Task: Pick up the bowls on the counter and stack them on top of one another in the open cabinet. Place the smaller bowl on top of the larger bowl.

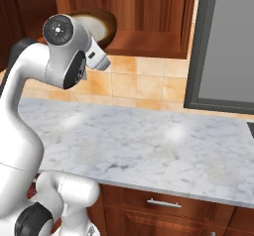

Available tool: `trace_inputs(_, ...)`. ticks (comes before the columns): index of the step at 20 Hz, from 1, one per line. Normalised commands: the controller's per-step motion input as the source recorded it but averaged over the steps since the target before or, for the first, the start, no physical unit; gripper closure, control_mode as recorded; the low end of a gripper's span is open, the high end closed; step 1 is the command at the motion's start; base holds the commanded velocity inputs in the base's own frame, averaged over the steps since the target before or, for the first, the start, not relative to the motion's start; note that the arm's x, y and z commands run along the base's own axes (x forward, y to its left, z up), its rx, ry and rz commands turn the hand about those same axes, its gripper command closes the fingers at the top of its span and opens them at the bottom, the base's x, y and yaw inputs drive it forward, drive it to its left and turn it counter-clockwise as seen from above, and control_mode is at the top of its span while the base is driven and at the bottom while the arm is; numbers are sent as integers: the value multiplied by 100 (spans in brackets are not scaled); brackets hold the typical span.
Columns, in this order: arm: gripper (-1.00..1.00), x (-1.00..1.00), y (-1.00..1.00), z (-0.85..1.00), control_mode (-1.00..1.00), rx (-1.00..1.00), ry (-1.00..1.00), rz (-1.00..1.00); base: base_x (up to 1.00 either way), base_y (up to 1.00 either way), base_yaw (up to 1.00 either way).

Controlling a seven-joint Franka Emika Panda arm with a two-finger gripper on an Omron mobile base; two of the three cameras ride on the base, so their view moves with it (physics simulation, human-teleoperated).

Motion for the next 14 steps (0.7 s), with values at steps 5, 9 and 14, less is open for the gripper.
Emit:
trace_inputs(5,100,53,8,10,-100,5,3,-8,0,0,0)
trace_inputs(9,100,54,4,5,-100,5,6,-6,0,0,0)
trace_inputs(14,100,54,2,4,-100,5,5,-6,0,0,0)
